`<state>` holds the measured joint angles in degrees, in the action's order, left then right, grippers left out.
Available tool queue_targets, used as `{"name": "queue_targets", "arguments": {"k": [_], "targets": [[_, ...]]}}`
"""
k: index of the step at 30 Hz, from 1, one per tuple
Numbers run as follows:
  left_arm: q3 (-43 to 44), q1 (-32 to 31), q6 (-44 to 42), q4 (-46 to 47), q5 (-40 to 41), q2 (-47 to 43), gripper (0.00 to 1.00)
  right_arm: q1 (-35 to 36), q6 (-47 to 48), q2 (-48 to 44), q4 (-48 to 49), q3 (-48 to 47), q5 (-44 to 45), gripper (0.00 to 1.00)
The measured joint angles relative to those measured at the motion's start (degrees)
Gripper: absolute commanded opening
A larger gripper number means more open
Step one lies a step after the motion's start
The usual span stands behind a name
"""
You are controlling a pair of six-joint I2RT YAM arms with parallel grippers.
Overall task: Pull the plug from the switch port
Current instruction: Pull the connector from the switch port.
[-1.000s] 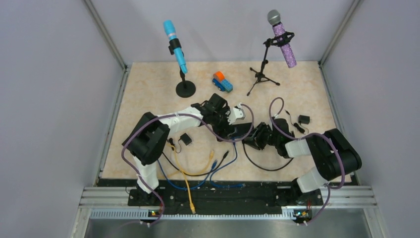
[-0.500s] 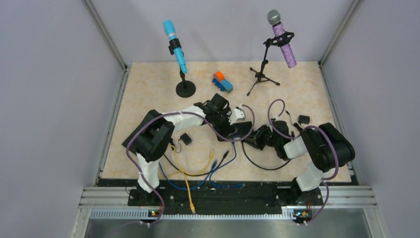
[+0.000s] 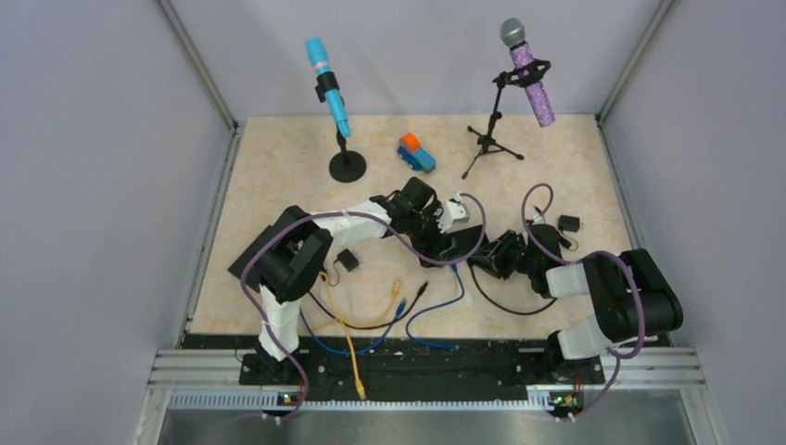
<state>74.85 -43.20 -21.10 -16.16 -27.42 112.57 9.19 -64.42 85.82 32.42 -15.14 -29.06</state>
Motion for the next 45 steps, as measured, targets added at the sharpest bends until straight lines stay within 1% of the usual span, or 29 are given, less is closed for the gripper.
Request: {"name": "queue_targets", "arguments": {"k": [2,3,7,13,22,27,31,33,35,41,45], "targets": [[0.04,-0.24,-0.74,-0.33,0.74,0.0,0.99,0.0,0.83,-0.33,-1.05,-0.76,-0.09,0.4],[0.15,-0.35,-1.51,-0.7,1.33,0.0,0.99,0.0,0.96,-0.33,-0.98,-0.9,-0.15,0.41],[2.82,-0.46,-4.44,-3.45,1.99,0.24,0.99,0.0,0.98,-0.26,-0.42,-1.07,-0.61,0.41],[8.61,-0.46,-7.45,-4.0,1.4,2.16,0.98,0.0,0.76,1.51,1.9,-1.09,-1.88,0.41],[7.82,-0.57,-9.14,-5.79,1.31,3.96,0.99,0.0,-1.07,2.91,6.25,0.24,-2.23,0.41],[7.3,-0.81,-9.79,-4.85,1.29,4.11,0.98,0.0,-1.7,3.69,7.52,0.26,-2.6,0.43],[7.76,-1.36,-10.8,-4.7,1.97,6.16,0.96,0.02,-2.25,3.89,8.04,0.26,-2.71,0.48],[8.37,-1.73,-10.67,-4.59,2.71,6.6,0.94,0.02,-2.32,3.89,8.33,0.24,-2.84,0.48],[8.41,-1.92,-10.82,-4.55,3.37,6.64,0.92,0.02,-2.32,3.98,8.59,0.24,-2.97,0.48],[8.11,-1.97,-10.86,-3.87,4.22,6.64,0.8,0.02,-2.51,5.42,10.38,0.24,-3.54,0.44],[7.8,-1.9,-10.88,-3.23,4.35,6.6,0.78,0.0,-2.6,6.58,11.91,0.26,-3.8,0.41]]}}
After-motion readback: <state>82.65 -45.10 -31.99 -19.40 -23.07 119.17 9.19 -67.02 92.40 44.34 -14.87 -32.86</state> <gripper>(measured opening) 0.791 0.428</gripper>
